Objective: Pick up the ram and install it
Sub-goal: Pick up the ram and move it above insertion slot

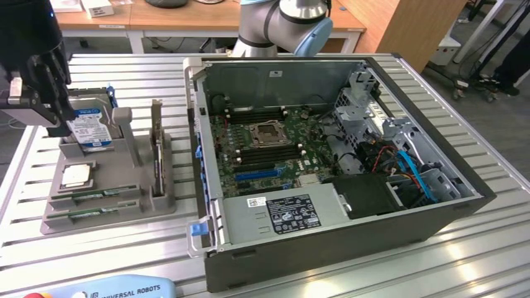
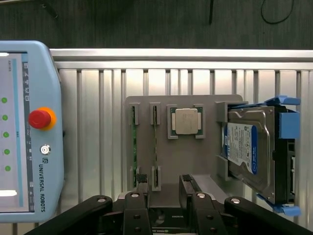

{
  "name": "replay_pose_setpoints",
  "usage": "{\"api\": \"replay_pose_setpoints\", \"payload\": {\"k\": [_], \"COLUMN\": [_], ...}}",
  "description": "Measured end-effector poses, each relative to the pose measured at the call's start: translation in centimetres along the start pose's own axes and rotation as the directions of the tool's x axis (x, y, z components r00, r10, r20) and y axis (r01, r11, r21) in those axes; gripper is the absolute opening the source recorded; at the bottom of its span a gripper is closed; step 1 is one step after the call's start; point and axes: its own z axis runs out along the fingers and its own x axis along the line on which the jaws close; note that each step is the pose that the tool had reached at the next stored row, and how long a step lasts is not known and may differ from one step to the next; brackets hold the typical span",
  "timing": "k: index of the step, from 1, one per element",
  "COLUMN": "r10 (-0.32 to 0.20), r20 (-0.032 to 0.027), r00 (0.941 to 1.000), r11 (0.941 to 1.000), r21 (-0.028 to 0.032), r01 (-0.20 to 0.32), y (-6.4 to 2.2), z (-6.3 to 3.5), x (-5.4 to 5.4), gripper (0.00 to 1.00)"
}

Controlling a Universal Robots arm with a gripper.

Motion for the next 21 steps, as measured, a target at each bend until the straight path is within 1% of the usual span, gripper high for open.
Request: {"api": "replay_pose_setpoints", "payload": {"k": [21], "r10": [0.000], "r20": [0.0000], "r00": [1.0000], "r11": [1.0000], "r21": [-0.0001], "r01": [0.000], "y": [-0.08], "z": [1.97], "x": [0.0], "gripper": [0.38]}}
